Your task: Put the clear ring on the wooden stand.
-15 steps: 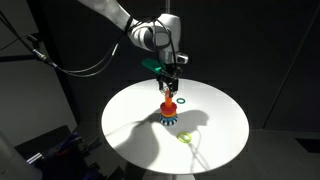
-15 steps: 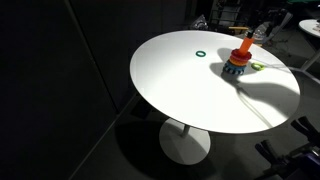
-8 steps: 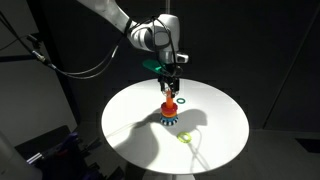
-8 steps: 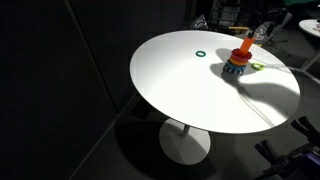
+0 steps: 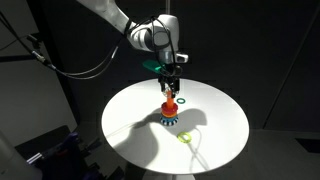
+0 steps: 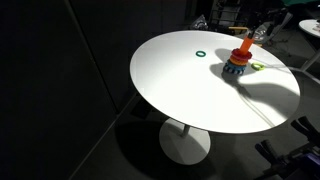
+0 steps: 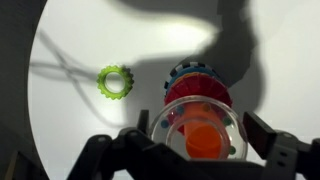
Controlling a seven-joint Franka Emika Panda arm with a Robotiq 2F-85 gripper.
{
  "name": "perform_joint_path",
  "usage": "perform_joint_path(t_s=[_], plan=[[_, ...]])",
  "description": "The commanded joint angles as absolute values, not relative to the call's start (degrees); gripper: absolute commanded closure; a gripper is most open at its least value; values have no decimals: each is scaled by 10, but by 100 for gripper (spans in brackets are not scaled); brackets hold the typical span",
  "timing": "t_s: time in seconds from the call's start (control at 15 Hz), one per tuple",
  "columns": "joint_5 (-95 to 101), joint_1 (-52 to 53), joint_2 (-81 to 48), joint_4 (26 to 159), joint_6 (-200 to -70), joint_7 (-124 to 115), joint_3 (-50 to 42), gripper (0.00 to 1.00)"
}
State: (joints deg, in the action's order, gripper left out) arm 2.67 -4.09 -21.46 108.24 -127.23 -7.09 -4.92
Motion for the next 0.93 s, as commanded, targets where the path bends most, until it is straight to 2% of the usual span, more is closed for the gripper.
perform_joint_path(t_s=[0.0, 0.47, 0.53, 0.6, 0.87], plan=[[31, -38, -236, 1064, -1267, -81, -55, 33], [8, -48, -252, 1040, -1226, -69, -52, 33], [5, -49, -253, 1036, -1221, -69, -52, 6], [3, -50, -253, 1033, -1217, -69, -52, 0], [-5, -50, -250, 1028, -1205, -68, -52, 0]])
